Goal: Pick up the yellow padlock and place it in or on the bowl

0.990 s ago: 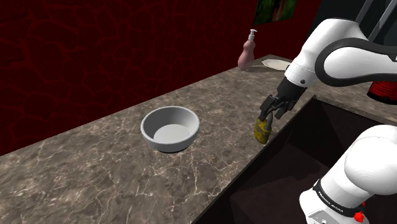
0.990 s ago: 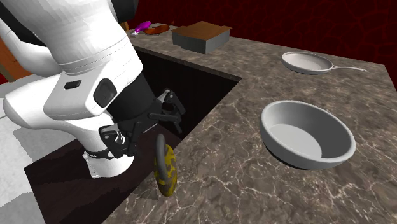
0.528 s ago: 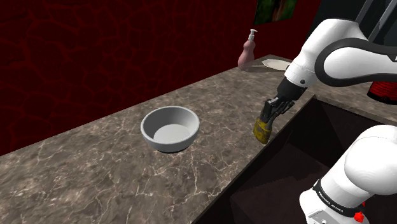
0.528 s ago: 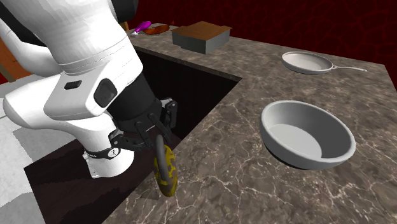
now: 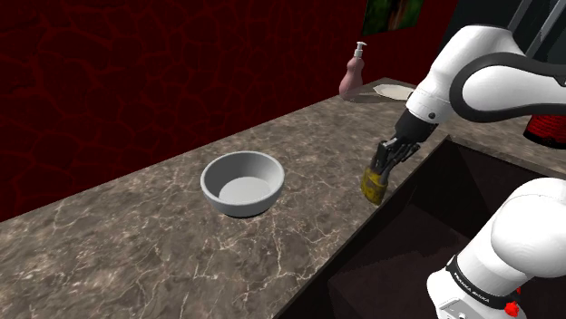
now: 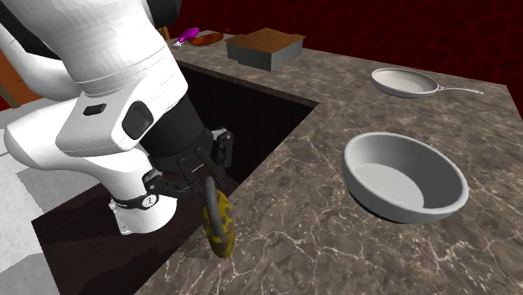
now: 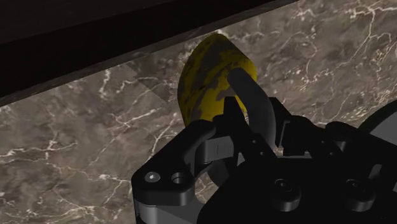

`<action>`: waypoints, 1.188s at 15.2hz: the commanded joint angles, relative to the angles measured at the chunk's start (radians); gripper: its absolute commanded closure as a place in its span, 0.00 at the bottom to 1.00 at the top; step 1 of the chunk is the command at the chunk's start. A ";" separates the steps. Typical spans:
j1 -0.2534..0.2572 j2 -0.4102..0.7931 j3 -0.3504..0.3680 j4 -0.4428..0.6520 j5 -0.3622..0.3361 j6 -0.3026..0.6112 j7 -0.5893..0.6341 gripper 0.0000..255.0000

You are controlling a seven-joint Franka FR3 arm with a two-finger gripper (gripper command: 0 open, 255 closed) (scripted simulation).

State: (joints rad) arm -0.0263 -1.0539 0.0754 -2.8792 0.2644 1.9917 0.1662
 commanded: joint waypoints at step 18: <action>-0.013 0.028 -0.022 0.260 -0.035 -0.229 0.039 1.00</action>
State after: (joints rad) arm -0.0382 -1.0322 0.0561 -2.6375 0.2324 1.7745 0.2047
